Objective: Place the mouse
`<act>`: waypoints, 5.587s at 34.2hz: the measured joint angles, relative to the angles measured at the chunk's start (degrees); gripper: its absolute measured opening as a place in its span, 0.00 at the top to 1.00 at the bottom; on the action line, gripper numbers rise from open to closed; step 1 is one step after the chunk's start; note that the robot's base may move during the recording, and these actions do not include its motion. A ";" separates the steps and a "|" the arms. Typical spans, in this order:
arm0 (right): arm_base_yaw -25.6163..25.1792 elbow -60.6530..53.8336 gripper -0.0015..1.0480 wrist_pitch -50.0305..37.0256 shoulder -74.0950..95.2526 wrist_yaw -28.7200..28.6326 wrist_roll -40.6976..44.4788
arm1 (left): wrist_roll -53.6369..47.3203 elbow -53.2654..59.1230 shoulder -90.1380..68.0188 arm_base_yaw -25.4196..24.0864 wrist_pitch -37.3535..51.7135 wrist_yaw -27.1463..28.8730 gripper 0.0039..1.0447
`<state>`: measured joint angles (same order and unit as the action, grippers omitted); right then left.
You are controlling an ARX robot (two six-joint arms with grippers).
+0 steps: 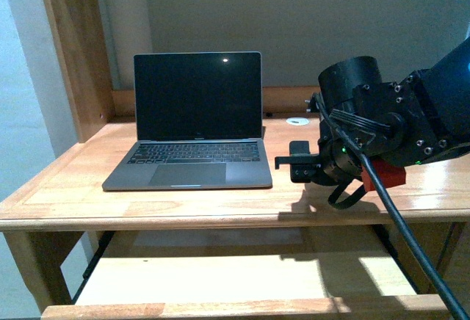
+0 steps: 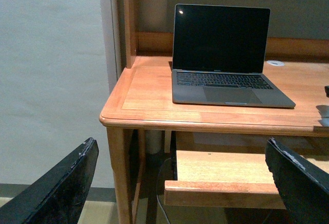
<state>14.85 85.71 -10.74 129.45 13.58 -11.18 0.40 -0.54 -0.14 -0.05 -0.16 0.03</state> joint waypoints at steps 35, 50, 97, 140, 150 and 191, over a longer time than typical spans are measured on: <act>-7.04 25.00 0.40 12.87 16.52 -0.15 -0.74 | 0.00 0.02 0.00 0.00 0.00 0.00 0.06; -7.37 15.61 0.06 4.20 10.99 -0.72 -0.52 | 0.00 0.02 0.00 0.00 0.00 0.00 0.06; -15.19 -77.75 0.98 -50.31 -59.17 -13.20 11.06 | 0.00 0.00 0.00 0.00 0.00 0.00 0.06; -14.91 -84.83 0.98 -15.56 -103.16 -13.62 11.08 | 0.00 0.02 0.00 0.00 0.00 0.00 0.06; -14.91 -84.83 0.98 -10.51 -108.21 -13.62 11.08 | 0.00 0.00 0.00 0.00 0.00 0.00 0.06; -14.91 -84.83 0.98 10.71 -128.89 -13.66 11.21 | 0.00 0.02 0.00 0.00 -0.04 0.02 0.06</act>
<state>-0.05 0.89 -0.03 0.56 -0.08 0.03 0.40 -0.51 -0.14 -0.05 -0.21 0.05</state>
